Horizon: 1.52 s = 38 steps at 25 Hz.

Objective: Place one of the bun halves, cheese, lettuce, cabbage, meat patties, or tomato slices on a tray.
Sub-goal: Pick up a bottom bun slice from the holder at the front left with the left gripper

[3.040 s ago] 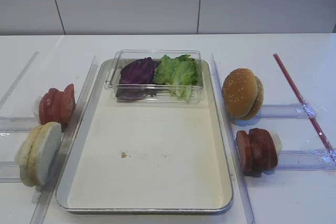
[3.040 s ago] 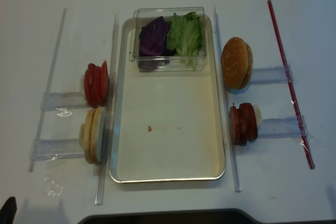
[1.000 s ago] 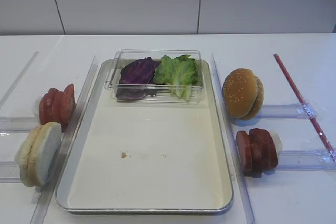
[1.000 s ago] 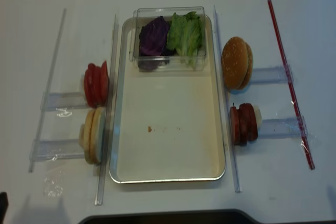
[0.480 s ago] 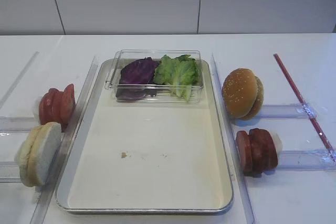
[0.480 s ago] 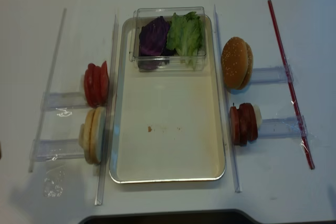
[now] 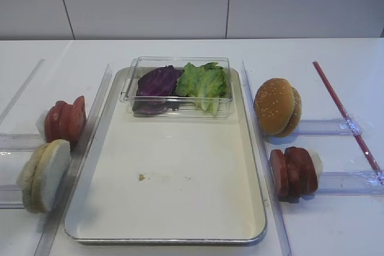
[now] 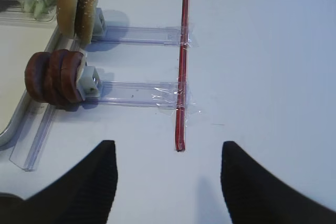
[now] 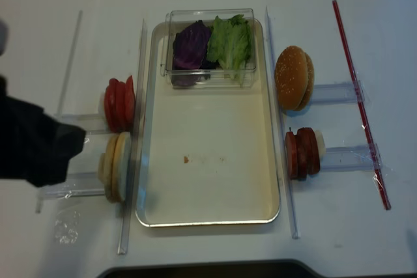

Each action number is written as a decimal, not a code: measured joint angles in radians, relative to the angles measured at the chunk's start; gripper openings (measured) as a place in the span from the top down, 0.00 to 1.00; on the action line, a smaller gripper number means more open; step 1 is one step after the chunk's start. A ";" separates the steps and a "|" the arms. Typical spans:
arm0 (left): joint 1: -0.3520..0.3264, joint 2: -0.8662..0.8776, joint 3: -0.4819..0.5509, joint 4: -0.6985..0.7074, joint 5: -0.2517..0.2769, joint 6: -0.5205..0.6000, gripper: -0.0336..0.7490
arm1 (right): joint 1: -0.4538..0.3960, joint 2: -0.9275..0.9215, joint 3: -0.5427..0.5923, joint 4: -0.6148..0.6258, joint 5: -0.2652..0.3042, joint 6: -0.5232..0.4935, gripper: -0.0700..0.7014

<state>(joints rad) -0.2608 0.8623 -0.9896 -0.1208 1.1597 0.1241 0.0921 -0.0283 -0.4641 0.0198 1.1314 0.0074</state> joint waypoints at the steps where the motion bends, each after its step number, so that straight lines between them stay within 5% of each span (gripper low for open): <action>1: -0.012 0.028 -0.015 -0.002 0.002 0.002 0.33 | 0.000 0.000 0.000 0.000 0.000 0.000 0.29; 7: -0.125 0.216 -0.112 0.007 0.007 -0.037 0.36 | 0.000 0.000 0.000 -0.001 0.000 0.000 0.29; 17: -0.370 0.386 -0.140 0.339 0.048 -0.339 0.37 | 0.000 0.000 0.000 -0.002 0.000 0.000 0.29; 38: -0.387 0.527 -0.170 0.358 0.052 -0.404 0.41 | 0.000 0.000 0.000 -0.002 0.000 0.000 0.29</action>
<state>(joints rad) -0.6476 1.3890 -1.1597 0.2374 1.2112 -0.2800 0.0921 -0.0283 -0.4641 0.0175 1.1314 0.0074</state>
